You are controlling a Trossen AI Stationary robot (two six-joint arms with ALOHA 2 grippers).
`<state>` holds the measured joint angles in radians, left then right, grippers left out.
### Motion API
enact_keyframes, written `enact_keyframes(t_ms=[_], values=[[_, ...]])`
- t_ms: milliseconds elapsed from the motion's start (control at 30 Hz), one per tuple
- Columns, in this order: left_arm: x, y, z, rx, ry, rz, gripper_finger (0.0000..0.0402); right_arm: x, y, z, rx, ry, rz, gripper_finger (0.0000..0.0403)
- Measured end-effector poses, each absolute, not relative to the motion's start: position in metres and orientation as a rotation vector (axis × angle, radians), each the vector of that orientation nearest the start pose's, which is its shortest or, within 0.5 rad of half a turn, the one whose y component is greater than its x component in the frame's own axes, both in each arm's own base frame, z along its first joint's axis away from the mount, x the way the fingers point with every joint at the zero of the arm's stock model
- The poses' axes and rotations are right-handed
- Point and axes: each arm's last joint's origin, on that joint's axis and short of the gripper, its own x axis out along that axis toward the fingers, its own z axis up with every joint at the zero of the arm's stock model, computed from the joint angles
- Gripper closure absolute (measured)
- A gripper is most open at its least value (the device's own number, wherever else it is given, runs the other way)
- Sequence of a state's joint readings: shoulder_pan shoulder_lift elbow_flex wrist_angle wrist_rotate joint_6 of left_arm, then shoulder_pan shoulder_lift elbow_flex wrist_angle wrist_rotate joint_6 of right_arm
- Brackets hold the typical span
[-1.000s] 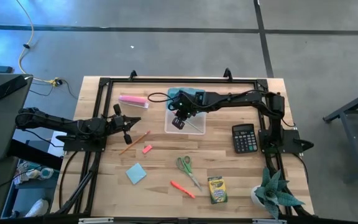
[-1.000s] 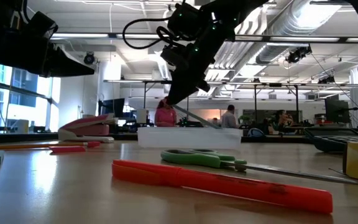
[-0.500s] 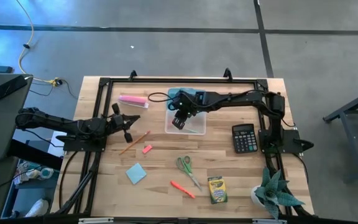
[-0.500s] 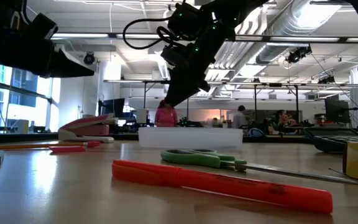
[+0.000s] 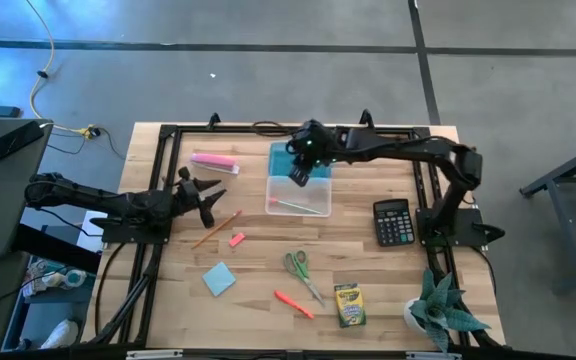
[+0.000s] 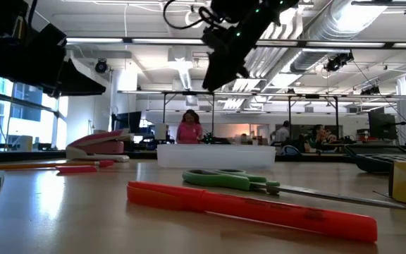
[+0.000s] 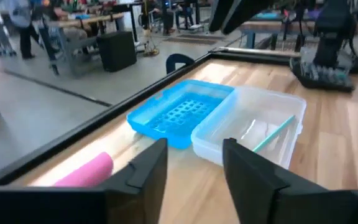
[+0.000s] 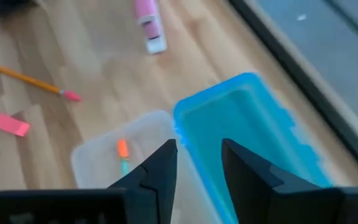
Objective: Pack school essentials
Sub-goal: Put the yellow pencil into the blue supply box
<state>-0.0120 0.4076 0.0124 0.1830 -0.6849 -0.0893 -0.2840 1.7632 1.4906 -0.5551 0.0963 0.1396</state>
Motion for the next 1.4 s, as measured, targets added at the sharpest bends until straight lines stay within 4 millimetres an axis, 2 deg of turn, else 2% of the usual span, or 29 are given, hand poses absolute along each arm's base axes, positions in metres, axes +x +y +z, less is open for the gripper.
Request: enact_keyframes(t_ms=[200,400,533,733,900,1100,1400], values=[[0.118,0.015,0.163,-0.092,0.045,0.608,0.0217,0.34,-0.099,0.319,0.134,0.811,-0.488,0.0284],[0.123,0.014,0.198,-0.06,-0.008,0.56,0.0216,0.311,-0.078,0.344,0.051,0.841,-0.523,0.0284],[0.127,0.014,0.22,-0.042,0.088,0.549,0.0216,0.298,-0.062,0.35,0.019,0.881,-0.568,0.0284],[0.132,0.014,0.237,-0.073,0.342,0.572,0.0216,0.3,-0.042,0.347,-0.003,0.902,-0.554,0.0284],[0.138,0.013,0.238,-0.143,0.515,0.587,0.0216,0.304,-0.037,0.344,0.022,0.901,-0.553,0.0284],[0.155,0.018,0.236,-0.264,0.643,0.581,0.0216,0.306,-0.038,0.344,0.05,0.874,-0.573,0.0284],[0.177,0.045,0.208,-0.416,0.886,0.584,0.0216,0.307,-0.038,0.345,0.046,0.87,-0.574,0.0284]])
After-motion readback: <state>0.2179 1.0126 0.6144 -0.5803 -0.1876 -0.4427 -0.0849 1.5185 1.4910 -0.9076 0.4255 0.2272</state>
